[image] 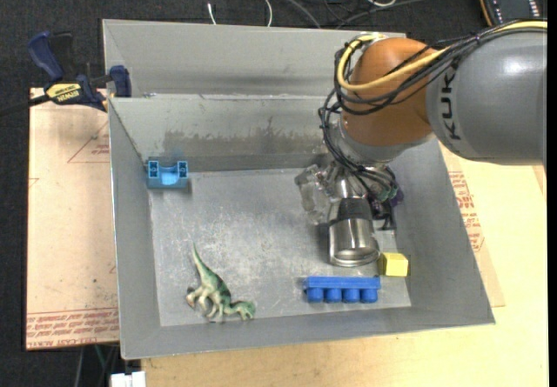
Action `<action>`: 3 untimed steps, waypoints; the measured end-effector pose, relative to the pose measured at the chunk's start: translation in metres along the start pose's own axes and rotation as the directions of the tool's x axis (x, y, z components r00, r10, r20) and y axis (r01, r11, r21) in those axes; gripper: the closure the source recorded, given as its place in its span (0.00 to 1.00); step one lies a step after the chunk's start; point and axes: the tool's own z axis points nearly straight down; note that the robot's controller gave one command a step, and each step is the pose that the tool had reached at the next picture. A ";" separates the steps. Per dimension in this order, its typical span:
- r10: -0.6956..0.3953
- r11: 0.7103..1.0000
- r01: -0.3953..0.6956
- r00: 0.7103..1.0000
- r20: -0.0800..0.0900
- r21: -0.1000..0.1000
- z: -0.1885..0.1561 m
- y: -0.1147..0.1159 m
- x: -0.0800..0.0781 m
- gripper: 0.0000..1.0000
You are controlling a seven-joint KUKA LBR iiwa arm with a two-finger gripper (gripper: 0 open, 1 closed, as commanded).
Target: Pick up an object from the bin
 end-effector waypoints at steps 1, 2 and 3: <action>0.399 0.917 -0.399 0.917 -0.016 0.000 0.033 0.002 -0.018 1.00; 0.488 0.873 -0.488 0.873 0.004 0.001 0.030 0.002 0.010 1.00; 0.424 0.906 -0.424 0.906 -0.010 -0.002 0.061 -0.015 0.050 1.00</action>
Offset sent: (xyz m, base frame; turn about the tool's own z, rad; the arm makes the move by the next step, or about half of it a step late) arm -0.0092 -0.0023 -0.0301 0.5099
